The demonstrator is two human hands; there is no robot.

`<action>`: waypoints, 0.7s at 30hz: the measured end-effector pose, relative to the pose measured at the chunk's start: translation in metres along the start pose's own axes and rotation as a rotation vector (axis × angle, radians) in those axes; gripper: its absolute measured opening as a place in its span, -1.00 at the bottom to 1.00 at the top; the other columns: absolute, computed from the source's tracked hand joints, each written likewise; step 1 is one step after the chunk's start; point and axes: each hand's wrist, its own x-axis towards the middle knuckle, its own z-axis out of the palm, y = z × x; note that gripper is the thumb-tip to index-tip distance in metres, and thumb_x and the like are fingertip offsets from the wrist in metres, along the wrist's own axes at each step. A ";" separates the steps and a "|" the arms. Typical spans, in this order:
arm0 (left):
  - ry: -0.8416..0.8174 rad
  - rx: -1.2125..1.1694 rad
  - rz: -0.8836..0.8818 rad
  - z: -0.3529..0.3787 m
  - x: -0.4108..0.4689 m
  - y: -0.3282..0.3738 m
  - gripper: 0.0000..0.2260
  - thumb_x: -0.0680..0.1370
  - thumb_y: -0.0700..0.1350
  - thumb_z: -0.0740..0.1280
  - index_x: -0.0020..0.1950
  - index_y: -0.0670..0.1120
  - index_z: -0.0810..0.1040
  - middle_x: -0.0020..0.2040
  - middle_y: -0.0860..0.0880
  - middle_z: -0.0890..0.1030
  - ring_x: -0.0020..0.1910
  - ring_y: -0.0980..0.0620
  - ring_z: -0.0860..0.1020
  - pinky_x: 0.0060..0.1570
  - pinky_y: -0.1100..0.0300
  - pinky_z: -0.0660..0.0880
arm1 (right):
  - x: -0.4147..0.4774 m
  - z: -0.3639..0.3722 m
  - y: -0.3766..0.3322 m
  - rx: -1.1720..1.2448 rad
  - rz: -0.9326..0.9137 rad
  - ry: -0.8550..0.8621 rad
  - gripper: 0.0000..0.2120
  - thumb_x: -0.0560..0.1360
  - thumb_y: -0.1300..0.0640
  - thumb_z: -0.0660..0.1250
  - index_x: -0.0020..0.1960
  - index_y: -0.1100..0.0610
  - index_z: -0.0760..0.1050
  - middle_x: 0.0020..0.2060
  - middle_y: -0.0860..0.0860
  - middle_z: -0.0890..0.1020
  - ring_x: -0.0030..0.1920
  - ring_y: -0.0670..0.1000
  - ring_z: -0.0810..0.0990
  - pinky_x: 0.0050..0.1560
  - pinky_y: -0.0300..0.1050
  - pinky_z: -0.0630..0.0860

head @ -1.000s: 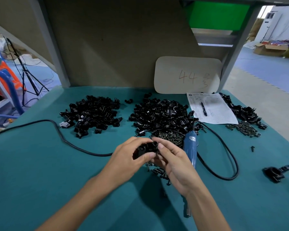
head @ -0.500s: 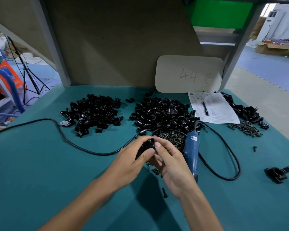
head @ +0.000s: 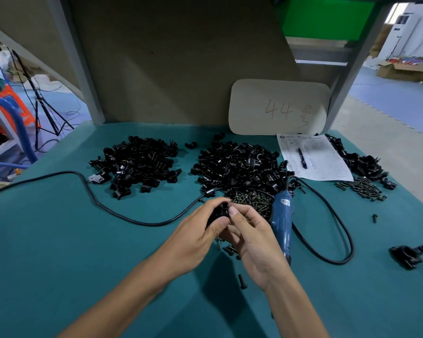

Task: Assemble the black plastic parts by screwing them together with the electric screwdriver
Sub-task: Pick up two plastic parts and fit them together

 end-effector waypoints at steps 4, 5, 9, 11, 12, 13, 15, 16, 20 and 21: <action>-0.010 0.030 -0.016 0.001 0.002 -0.005 -0.55 0.57 0.44 0.08 0.46 0.45 0.22 0.31 0.25 0.52 0.27 0.32 0.48 0.16 0.39 0.42 | 0.000 0.001 0.001 0.007 0.002 0.017 -0.81 0.48 0.02 0.48 0.03 0.09 0.68 -0.11 0.09 0.68 -0.14 0.01 0.70 -0.03 -0.15 0.64; -0.011 0.032 -0.018 0.001 0.002 -0.005 -0.53 0.56 0.45 0.07 0.47 0.45 0.21 0.33 0.23 0.52 0.28 0.32 0.48 0.20 0.34 0.43 | 0.000 0.001 0.001 0.007 0.002 0.020 -0.83 0.48 0.02 0.48 0.01 0.07 0.69 -0.13 0.08 0.68 -0.15 0.00 0.70 -0.04 -0.16 0.64; -0.009 0.041 -0.015 0.001 0.003 -0.006 -0.61 0.58 0.43 0.08 0.41 0.50 0.22 0.29 0.28 0.53 0.27 0.35 0.48 0.14 0.48 0.39 | 0.000 0.001 0.002 -0.013 -0.006 0.022 -0.82 0.49 0.01 0.47 0.02 0.08 0.68 -0.08 0.13 0.65 -0.11 0.03 0.67 -0.01 -0.15 0.63; 0.002 0.028 -0.013 0.001 0.003 -0.005 -0.67 0.59 0.40 0.10 0.36 0.51 0.25 0.24 0.30 0.55 0.24 0.31 0.50 0.13 0.42 0.44 | 0.000 0.002 0.002 -0.021 -0.015 0.022 -0.81 0.49 0.00 0.46 0.03 0.08 0.68 -0.04 0.17 0.64 -0.07 0.07 0.64 0.02 -0.15 0.63; 0.006 0.025 -0.017 0.002 0.003 -0.005 -0.68 0.60 0.38 0.10 0.36 0.48 0.28 0.23 0.29 0.55 0.23 0.29 0.51 0.16 0.34 0.47 | 0.000 0.002 0.003 -0.023 -0.018 0.022 -0.81 0.50 -0.01 0.46 0.03 0.08 0.68 -0.02 0.20 0.65 -0.05 0.08 0.65 0.02 -0.15 0.63; 0.010 0.023 -0.023 0.003 0.002 -0.006 -0.67 0.61 0.36 0.10 0.37 0.43 0.30 0.24 0.26 0.56 0.24 0.26 0.52 0.19 0.26 0.48 | 0.001 0.002 0.004 -0.023 -0.020 0.021 -0.81 0.50 -0.01 0.46 0.03 0.08 0.68 0.00 0.20 0.67 -0.04 0.08 0.67 0.02 -0.16 0.63; 0.015 0.022 -0.037 0.004 0.001 -0.009 -0.67 0.65 0.29 0.12 0.40 0.32 0.33 0.24 0.21 0.57 0.24 0.22 0.53 0.22 0.14 0.50 | 0.003 0.000 0.006 -0.028 -0.013 0.008 -0.81 0.52 -0.01 0.44 0.04 0.08 0.68 0.01 0.16 0.70 -0.05 0.04 0.71 0.01 -0.17 0.63; 0.017 0.022 -0.048 0.005 0.001 -0.012 -0.68 0.66 0.25 0.13 0.41 0.28 0.34 0.23 0.19 0.58 0.23 0.21 0.54 0.23 0.10 0.50 | 0.005 -0.001 0.008 -0.053 -0.008 0.000 -0.82 0.55 0.00 0.42 0.05 0.08 0.68 -0.01 0.14 0.72 -0.06 0.03 0.72 0.00 -0.18 0.63; 0.053 0.051 -0.114 0.004 0.004 -0.026 -0.62 0.65 0.26 0.10 0.44 0.22 0.31 0.11 0.21 0.59 0.12 0.30 0.53 0.13 0.18 0.46 | 0.021 -0.018 0.004 -0.579 -0.117 0.107 -0.82 0.65 -0.01 0.32 0.08 0.03 0.66 -0.11 -0.06 0.72 -0.11 -0.07 0.65 -0.01 -0.12 0.63; 0.067 0.061 -0.118 0.004 0.004 -0.031 -0.61 0.65 0.27 0.09 0.45 0.21 0.30 0.10 0.15 0.59 0.11 0.24 0.53 0.08 0.23 0.44 | 0.025 -0.026 0.001 -0.852 -0.184 0.140 -0.86 0.65 0.00 0.33 0.06 0.00 0.65 -0.11 -0.10 0.70 -0.09 -0.09 0.63 0.01 -0.12 0.61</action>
